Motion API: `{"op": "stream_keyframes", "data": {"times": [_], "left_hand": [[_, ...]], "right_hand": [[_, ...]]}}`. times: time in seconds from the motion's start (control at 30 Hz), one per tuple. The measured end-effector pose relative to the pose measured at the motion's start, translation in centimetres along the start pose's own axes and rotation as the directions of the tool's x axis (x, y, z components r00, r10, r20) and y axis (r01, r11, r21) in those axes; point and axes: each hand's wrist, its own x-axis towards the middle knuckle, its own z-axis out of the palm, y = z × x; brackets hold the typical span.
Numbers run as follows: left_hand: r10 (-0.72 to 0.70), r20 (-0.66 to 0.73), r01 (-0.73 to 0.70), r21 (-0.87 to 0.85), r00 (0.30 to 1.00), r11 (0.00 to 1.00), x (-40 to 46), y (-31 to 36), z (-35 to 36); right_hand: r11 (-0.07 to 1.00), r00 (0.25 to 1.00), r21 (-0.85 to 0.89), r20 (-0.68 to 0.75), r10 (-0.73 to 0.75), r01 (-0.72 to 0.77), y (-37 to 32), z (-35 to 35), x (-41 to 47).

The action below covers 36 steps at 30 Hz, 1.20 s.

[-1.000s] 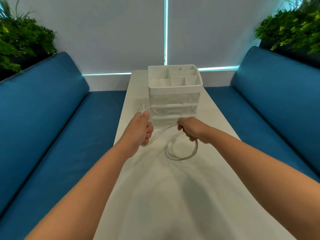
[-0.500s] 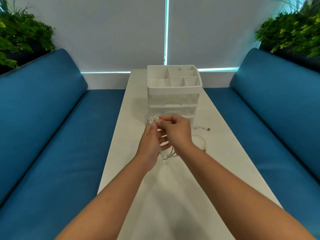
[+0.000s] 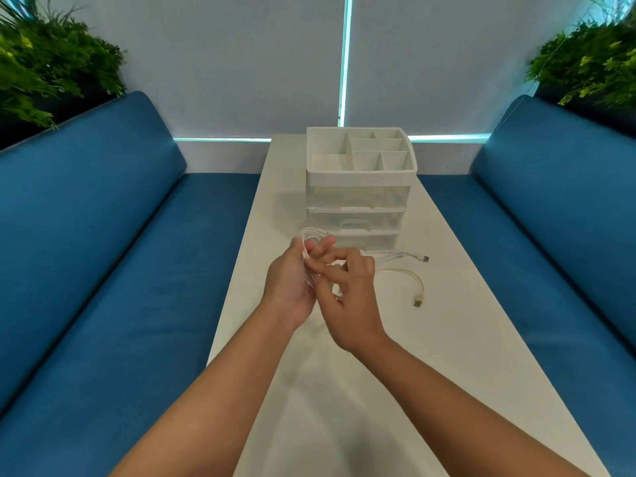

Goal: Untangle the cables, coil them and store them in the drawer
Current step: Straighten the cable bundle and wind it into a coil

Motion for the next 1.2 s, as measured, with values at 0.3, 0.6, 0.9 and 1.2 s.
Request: {"op": "stream_keyframes", "data": {"times": [0.3,0.6,0.9,1.2], "left_hand": [[0.096,0.150,-0.105,0.054,0.984,0.993,-1.4,3.5,-0.7],[-0.023,0.424,-0.029,0.115,0.905,0.993,-4.1,5.0,0.6],[-0.101,0.421,0.044,0.143,0.901,0.989,-4.2,7.3,-1.1],[-0.177,0.386,0.032,0.354,0.905,0.935,-4.3,6.0,-1.3]], "right_hand": [[0.957,0.788,-0.079,0.550,0.277,-0.280,4.1,-2.6,0.1],[0.986,0.607,-0.163,0.780,0.154,-0.041,2.0,-0.5,-0.1],[0.907,0.804,-0.139,0.530,-0.271,0.398,4.1,-3.8,0.4],[0.927,0.687,-0.245,0.726,-0.019,0.284,5.7,-4.4,1.9]]}}
